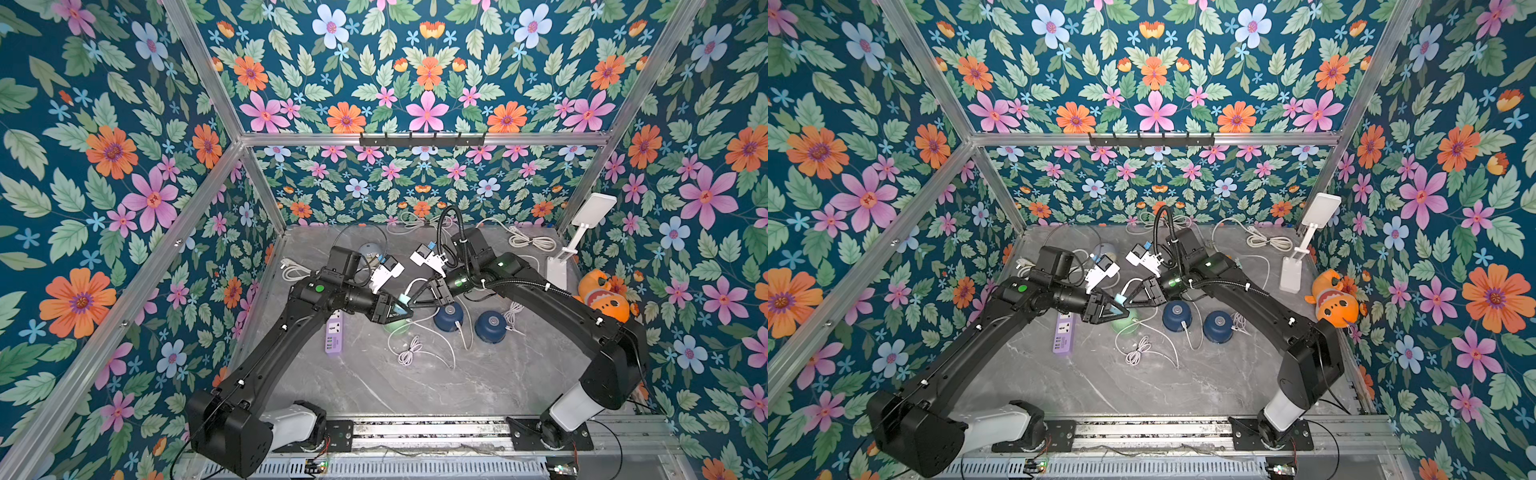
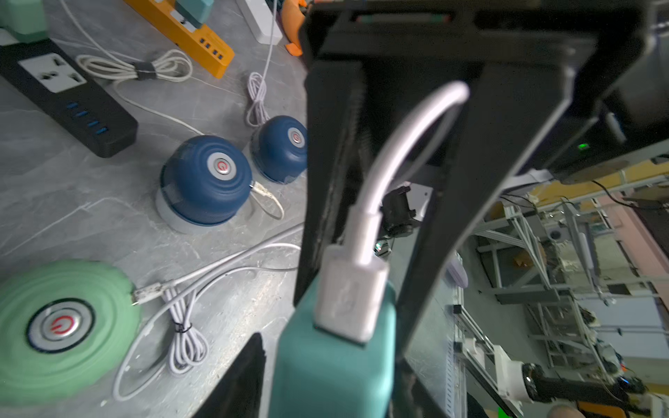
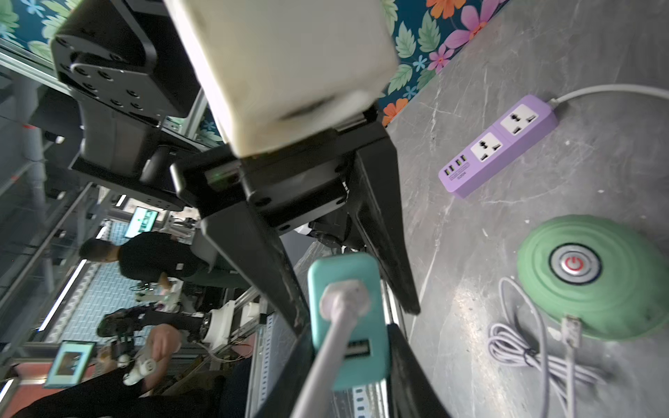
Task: Charge the cordless meat grinders
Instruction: Pick up the plug from the center of the board, then move the socket to the center of the board.
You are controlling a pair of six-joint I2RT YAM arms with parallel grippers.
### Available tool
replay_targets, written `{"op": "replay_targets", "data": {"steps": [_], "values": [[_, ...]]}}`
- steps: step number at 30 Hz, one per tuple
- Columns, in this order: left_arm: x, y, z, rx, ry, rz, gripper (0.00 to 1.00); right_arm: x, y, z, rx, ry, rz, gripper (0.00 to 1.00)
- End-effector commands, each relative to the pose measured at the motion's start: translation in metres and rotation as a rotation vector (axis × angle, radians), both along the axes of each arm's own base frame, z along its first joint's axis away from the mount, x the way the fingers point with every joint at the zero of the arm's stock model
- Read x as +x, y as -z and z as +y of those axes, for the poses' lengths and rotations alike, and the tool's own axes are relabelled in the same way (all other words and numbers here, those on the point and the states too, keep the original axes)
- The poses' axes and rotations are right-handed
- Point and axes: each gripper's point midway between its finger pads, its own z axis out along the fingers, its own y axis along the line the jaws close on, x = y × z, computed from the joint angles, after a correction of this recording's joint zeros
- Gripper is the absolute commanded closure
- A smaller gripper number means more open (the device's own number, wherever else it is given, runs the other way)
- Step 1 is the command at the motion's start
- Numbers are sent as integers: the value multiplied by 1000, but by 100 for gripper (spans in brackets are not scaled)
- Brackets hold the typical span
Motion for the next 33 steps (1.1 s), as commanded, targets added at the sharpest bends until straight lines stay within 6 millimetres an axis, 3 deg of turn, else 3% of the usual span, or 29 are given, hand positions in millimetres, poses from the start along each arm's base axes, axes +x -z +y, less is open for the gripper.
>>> {"op": "replay_targets", "data": {"steps": [1,5,7,9,12,14,18,22,26,30,33], "values": [[36,-7,22,42,-195,-101,46,16,6,-3,-49,96,-54,100],[66,-14,76,40,-502,-123,44,44,22,-18,-132,258,-76,100],[77,-3,107,101,-691,-111,35,52,28,-23,-167,310,-100,100],[87,28,145,259,-904,-60,9,59,28,-25,-180,352,-124,100],[85,91,200,600,-1104,31,4,63,24,-21,-221,408,-183,100],[81,123,222,749,-1161,57,3,59,21,-11,-257,435,-251,100],[77,173,229,794,-1193,105,0,45,18,8,-282,452,-333,100],[80,199,217,730,-1185,137,0,36,19,16,-270,439,-321,100],[74,230,212,833,-1133,178,1,35,19,14,-273,439,-313,100],[71,241,199,912,-1095,160,10,34,18,12,-271,445,-319,100],[65,249,194,919,-1089,177,29,33,18,10,-269,447,-324,100]]}}
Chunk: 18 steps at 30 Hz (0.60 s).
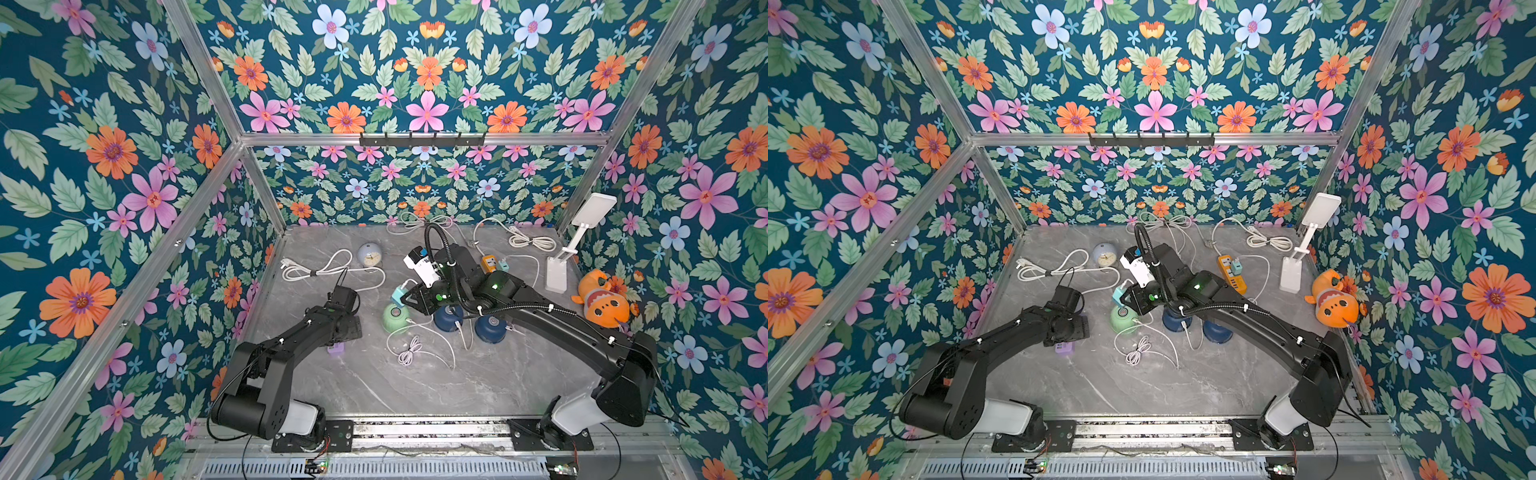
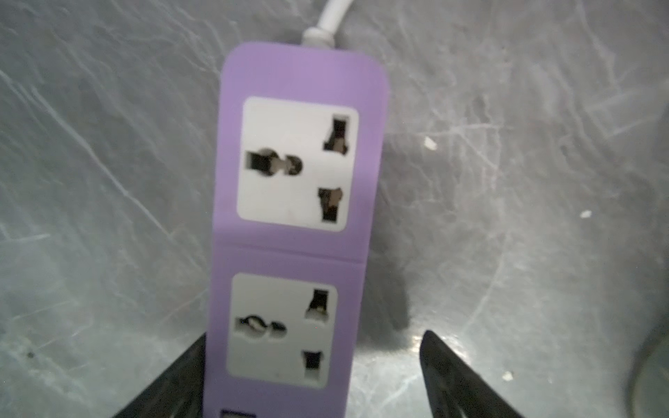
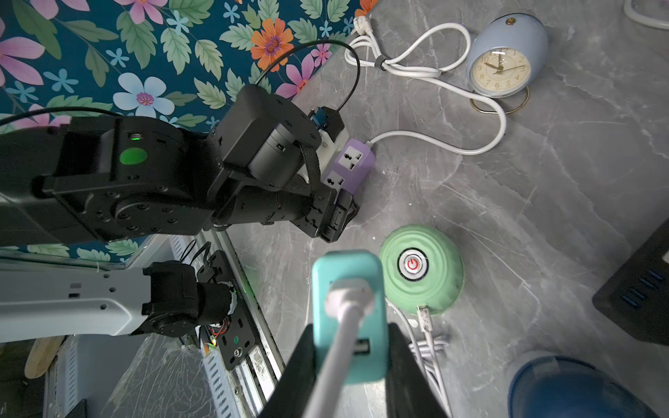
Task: Charge the cordless meat grinders
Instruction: Move the socket to the center of the board.
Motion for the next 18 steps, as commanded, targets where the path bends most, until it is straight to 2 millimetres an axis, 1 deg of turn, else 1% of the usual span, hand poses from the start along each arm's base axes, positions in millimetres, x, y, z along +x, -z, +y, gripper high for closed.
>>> {"op": "replay_targets", "data": {"steps": [1,3,5,7,9,11,13,15,17,18], "values": [[-2,4,0,14,-35,-12,37,2,-10,0,29,9,-33,100],[-9,6,-4,4,-32,-9,57,1,-10,-1,30,8,-36,100],[-16,7,-8,-11,-36,-8,70,0,-9,-3,29,7,-40,100],[-23,3,-17,-46,-38,-19,74,-2,-9,-5,30,8,-40,100],[-32,0,-30,-97,-44,-38,74,-3,-9,-7,32,11,-42,100],[-40,-3,-44,-143,-47,-55,70,-3,-6,-8,32,20,-37,100],[-49,-2,-57,-190,-57,-68,63,-4,-5,-8,41,24,-28,100],[-58,2,-70,-244,-65,-75,47,-4,-3,-9,46,32,-18,100],[-63,4,-83,-323,-72,-91,35,-3,1,-9,43,54,-6,100],[-64,2,-86,-349,-76,-103,32,-2,2,-10,40,66,2,100]]}}
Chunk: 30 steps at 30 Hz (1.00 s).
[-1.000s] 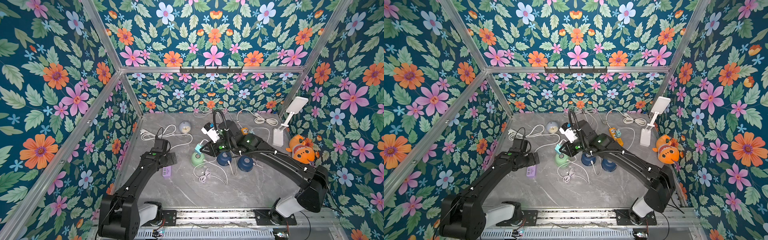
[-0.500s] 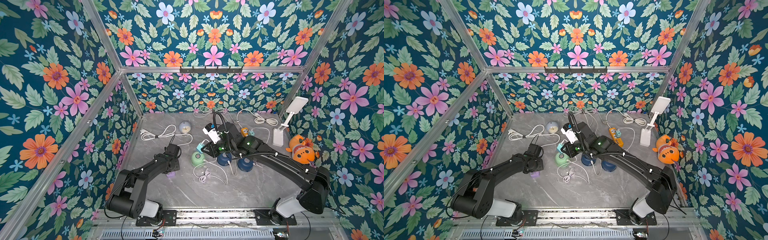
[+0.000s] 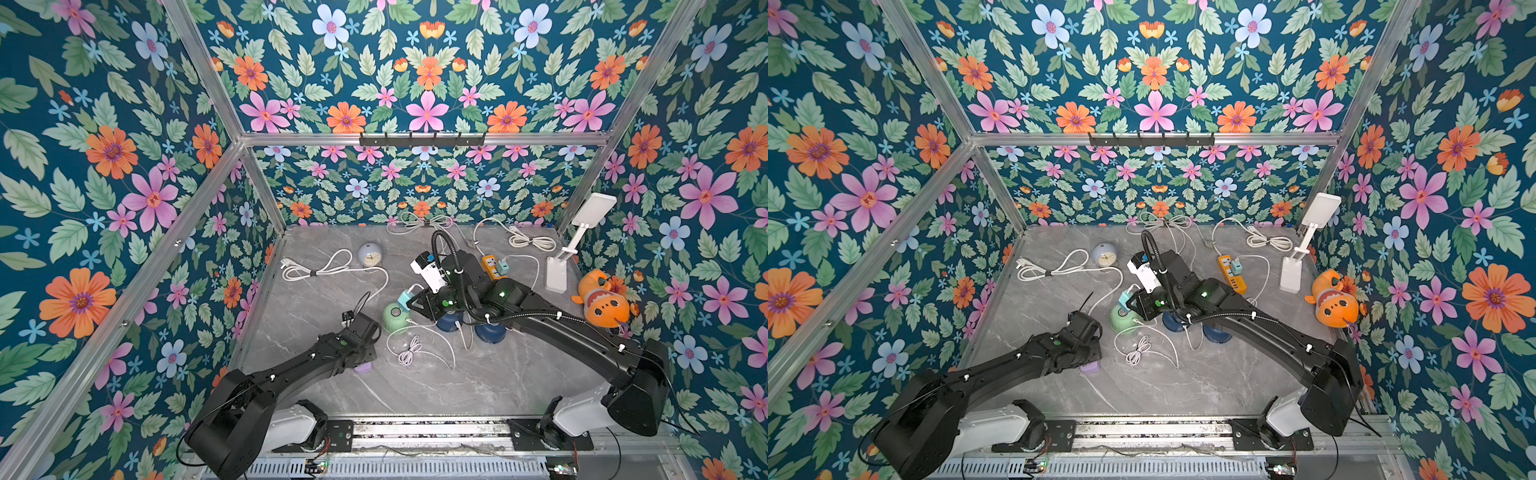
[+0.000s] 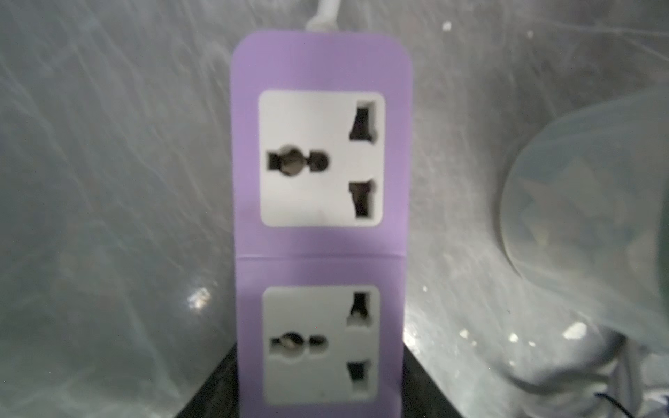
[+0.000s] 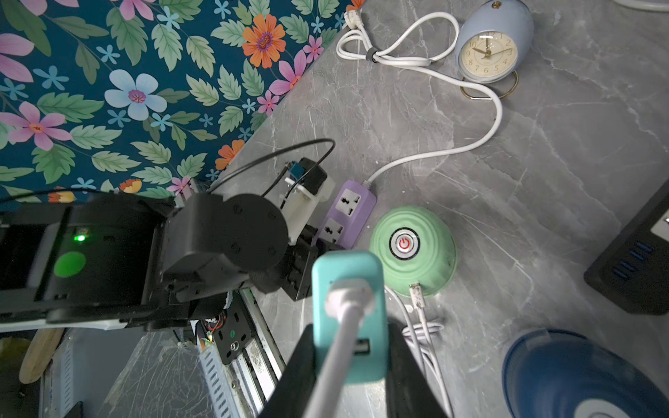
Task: Charge the cordless meat grinders
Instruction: Move the socket to the center of the board, then insert the plug into the socket.
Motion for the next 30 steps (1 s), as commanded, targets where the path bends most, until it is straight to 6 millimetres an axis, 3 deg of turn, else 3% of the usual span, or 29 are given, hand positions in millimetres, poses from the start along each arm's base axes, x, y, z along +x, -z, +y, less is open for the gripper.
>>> {"op": "replay_targets", "data": {"steps": [1,4,10,13,15,20,24,30], "values": [[-1,-6,-18,-153,-78,-22,29,7,-6,2,23,55,-3,100],[2,-33,-13,-170,-95,-92,23,7,-2,3,-35,96,-7,100],[22,-115,27,-43,-155,-288,1,1,6,23,-122,163,-15,100],[39,-142,54,16,-194,-342,0,-3,17,41,-136,178,19,100],[54,-153,71,4,-215,-374,0,-6,36,55,-174,178,50,100],[93,-154,116,-23,-273,-384,0,-7,66,79,-226,213,104,100],[115,-144,130,-63,-296,-383,0,-6,96,93,-261,241,154,100],[122,-126,137,-122,-326,-396,0,-9,134,105,-318,284,201,100]]}}
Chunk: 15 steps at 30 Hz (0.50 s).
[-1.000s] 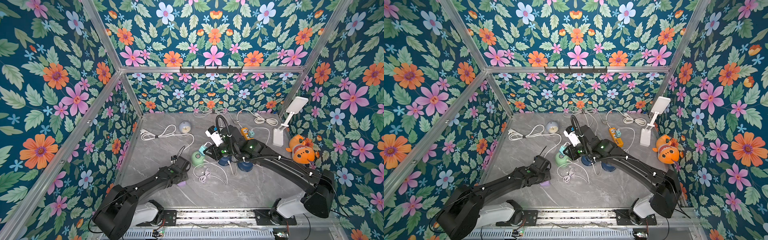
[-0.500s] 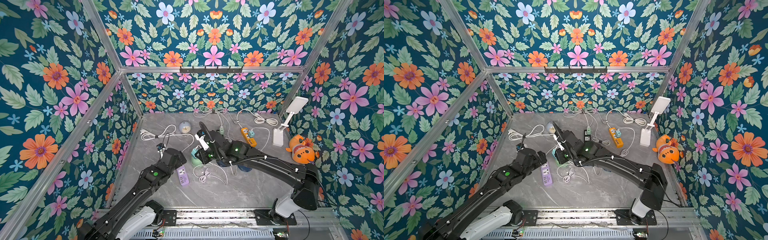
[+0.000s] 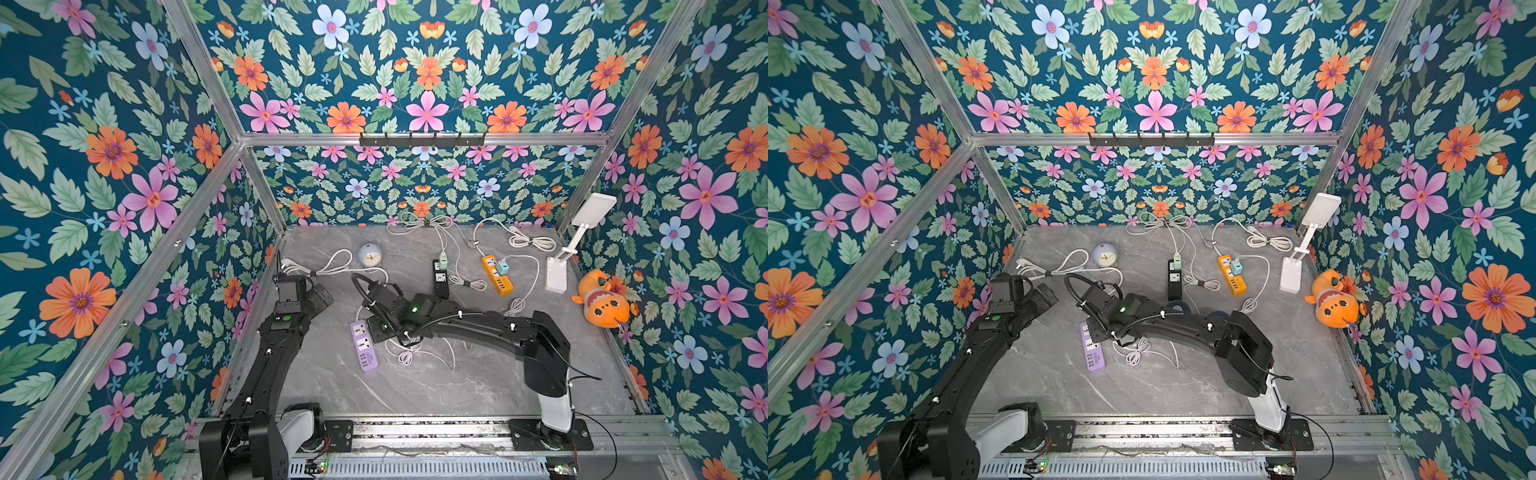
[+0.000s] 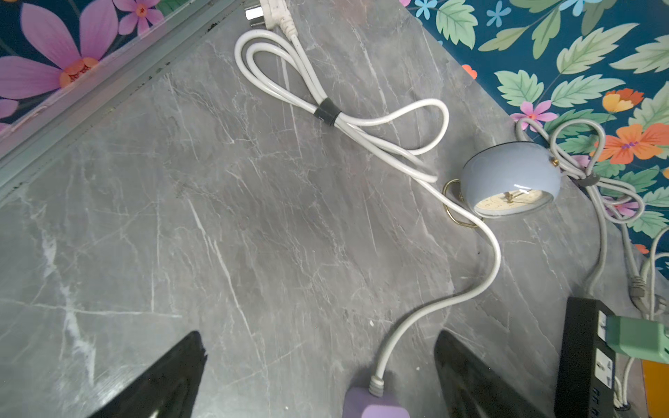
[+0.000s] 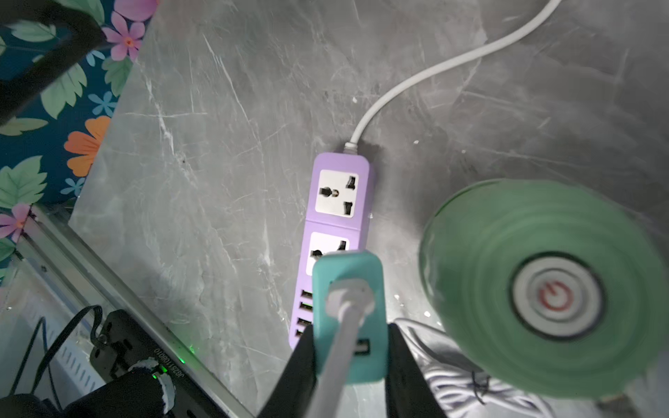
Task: Charge the cordless meat grinders
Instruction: Insert the plug into the socket.
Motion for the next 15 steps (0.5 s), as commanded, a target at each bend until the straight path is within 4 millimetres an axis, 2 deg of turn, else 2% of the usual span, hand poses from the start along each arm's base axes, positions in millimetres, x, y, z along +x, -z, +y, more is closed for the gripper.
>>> {"op": "replay_targets", "data": {"steps": [1,8,15], "values": [[11,-3,-5,-39,38,-64,0,2,13,1,-18,72,27,100],[8,11,0,-64,37,-57,0,0,34,3,-46,115,45,100],[6,15,1,-80,43,-58,0,-1,39,8,-49,118,51,100]]}}
